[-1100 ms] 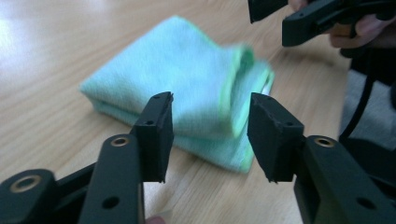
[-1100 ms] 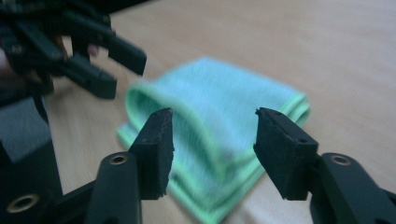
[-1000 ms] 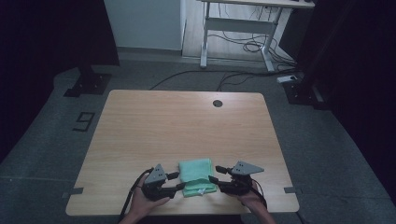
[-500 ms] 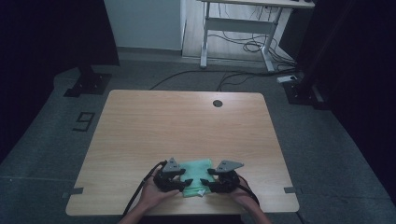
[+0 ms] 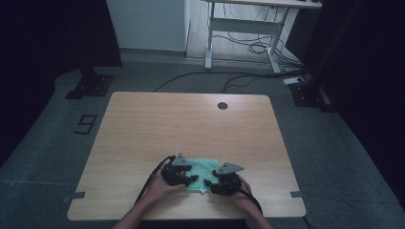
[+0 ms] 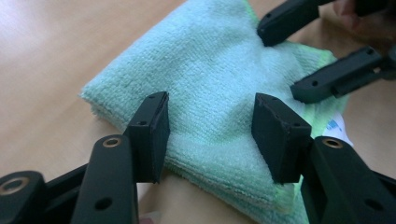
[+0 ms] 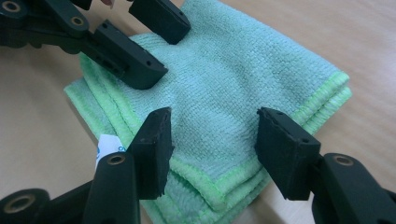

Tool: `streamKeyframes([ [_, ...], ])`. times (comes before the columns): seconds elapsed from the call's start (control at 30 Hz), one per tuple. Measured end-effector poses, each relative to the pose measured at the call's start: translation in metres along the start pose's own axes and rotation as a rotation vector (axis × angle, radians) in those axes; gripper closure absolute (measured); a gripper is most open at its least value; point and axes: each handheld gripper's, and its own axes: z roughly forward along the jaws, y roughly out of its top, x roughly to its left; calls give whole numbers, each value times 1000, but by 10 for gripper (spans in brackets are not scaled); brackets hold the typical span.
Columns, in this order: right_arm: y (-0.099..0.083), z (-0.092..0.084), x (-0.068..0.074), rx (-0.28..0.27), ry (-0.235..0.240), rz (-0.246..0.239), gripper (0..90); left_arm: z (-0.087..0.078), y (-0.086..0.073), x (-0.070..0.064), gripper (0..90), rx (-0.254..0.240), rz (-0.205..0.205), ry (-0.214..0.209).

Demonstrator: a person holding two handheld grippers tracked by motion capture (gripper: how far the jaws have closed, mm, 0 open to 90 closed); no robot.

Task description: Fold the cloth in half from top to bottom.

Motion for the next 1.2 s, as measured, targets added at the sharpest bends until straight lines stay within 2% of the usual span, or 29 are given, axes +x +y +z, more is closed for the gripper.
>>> streamKeyframes([
  [0.1, 6, 7, -9, -4, -32, 30, 457, 8, 12, 17, 473, 15, -8, -7],
  [0.2, 10, 13, -17, -16, -43, 57, 465, 11, 18, 25, 472, 24, -10, -16],
  [0.27, 9, 12, -18, -23, -42, 61, 470, 10, 17, 23, 466, 22, 0, -10],
  [0.33, 7, 11, -17, -30, -45, 63, 473, 9, 14, 18, 453, 11, 11, 16],
  [0.43, 5, 8, -15, -31, -44, 58, 471, 4, 8, 5, 439, -6, 53, 88],
  [0.5, 5, 6, -15, -27, -33, 66, 458, 0, 5, -1, 427, -10, 59, 112],
  [0.6, 7, 0, -18, -32, -20, 75, 441, -5, 1, -7, 414, -12, 67, 129],
  [0.67, 11, -6, -23, -54, -28, 90, 445, -8, -1, -10, 411, -24, 65, 138],
  [0.77, 23, -9, -29, -85, -53, 103, 464, -12, 0, -14, 411, -39, 64, 128],
  [0.9, 45, 3, -31, -99, -71, 105, 512, -10, 0, -20, 406, -24, 66, 120],
  [0.93, 54, 11, -31, -100, -62, 106, 542, -9, -1, -20, 406, -15, 71, 125],
  [0.97, 57, 17, -30, -94, -52, 103, 553, -6, -2, -20, 407, -7, 71, 128],
  [1.0, 62, 27, -27, -67, -58, 84, 565, -6, -3, -20, 407, -3, 68, 127],
  [1.07, 63, 39, -27, -29, -75, 73, 575, -5, -5, -20, 406, -6, 63, 129],
  [1.13, 59, 47, -30, 33, -94, 88, 579, -4, -9, -20, 405, -13, 54, 129],
  [1.17, 55, 47, -32, 46, -105, 91, 569, -4, -10, -20, 405, -16, 51, 129],
  [1.2, 50, 44, -35, 37, -102, 107, 557, -4, -11, -20, 405, -22, 46, 127],
])
